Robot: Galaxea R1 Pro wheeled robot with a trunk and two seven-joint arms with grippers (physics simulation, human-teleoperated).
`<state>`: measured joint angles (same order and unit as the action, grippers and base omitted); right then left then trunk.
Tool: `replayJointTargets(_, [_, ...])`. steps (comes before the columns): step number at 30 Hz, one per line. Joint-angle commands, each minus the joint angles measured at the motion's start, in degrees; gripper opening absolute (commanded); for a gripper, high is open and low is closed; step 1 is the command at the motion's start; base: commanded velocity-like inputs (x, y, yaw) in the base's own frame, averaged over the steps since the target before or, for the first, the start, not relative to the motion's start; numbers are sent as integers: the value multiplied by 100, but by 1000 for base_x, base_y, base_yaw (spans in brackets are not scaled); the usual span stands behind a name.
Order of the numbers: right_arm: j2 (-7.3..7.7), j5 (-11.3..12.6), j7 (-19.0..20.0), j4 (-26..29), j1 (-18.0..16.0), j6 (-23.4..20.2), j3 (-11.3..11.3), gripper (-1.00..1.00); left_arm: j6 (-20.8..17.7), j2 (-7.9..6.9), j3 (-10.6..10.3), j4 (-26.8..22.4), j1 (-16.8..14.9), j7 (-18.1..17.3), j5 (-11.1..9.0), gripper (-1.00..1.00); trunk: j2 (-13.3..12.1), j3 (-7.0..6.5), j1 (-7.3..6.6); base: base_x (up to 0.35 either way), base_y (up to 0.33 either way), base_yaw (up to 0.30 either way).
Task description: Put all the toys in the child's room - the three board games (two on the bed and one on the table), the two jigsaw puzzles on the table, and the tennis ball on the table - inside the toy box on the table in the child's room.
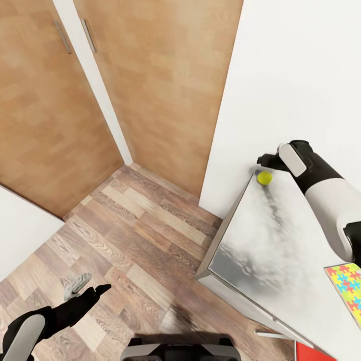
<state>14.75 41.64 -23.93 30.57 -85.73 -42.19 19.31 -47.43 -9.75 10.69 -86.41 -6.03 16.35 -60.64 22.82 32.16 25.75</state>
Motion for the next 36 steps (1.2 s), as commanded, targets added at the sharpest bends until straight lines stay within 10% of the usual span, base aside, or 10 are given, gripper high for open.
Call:
replayJointTargets(1, [9,59,-49,6,-4,-13,46,100,-21,2,3,-7,-3,53,-61,100,10,16,3,0,0,0])
replayJointTargets(36, [37,55,-46,-13,-61,-9,43,100,-20,0,-4,-7,-3,53,-53,100,10,327,3,0,0,30])
